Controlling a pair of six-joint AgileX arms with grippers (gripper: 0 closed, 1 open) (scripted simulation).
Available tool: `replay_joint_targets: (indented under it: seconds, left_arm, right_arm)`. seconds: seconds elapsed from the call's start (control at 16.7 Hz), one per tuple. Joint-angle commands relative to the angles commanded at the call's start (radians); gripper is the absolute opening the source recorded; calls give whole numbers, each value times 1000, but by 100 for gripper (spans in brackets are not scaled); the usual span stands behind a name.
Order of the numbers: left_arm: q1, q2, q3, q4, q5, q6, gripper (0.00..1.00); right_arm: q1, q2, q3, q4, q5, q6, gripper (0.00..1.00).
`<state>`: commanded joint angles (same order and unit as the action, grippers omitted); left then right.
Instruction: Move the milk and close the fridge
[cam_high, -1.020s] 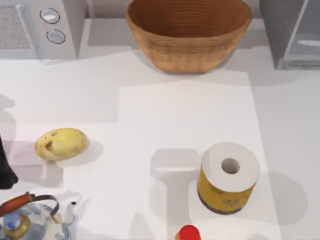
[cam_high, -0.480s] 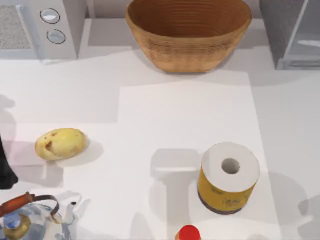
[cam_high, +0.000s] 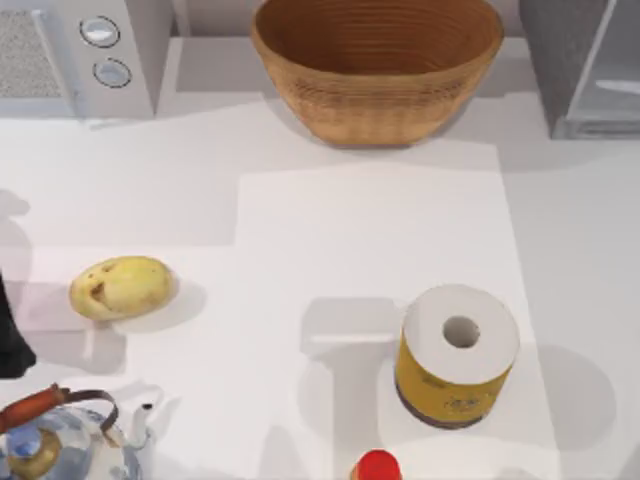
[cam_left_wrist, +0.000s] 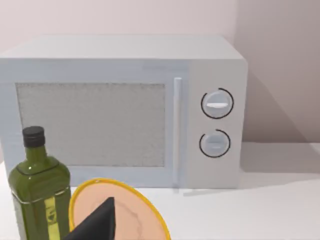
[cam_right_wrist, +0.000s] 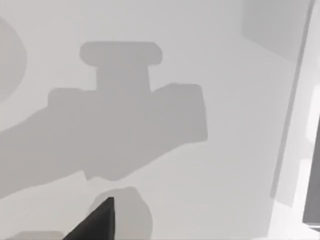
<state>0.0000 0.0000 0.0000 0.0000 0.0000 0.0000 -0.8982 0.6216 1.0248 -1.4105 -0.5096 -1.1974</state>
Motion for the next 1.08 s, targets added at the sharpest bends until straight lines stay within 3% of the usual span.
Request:
replay_joint_targets:
  seconds: [0.66, 1.08]
  left_arm:
    - [0, 0, 0, 0, 0, 0, 100]
    - [0, 0, 0, 0, 0, 0, 100]
  right_arm:
    - [-486, 575, 190, 4, -306, -528, 100]
    - [-764, 970, 281, -15, -432, -753, 100]
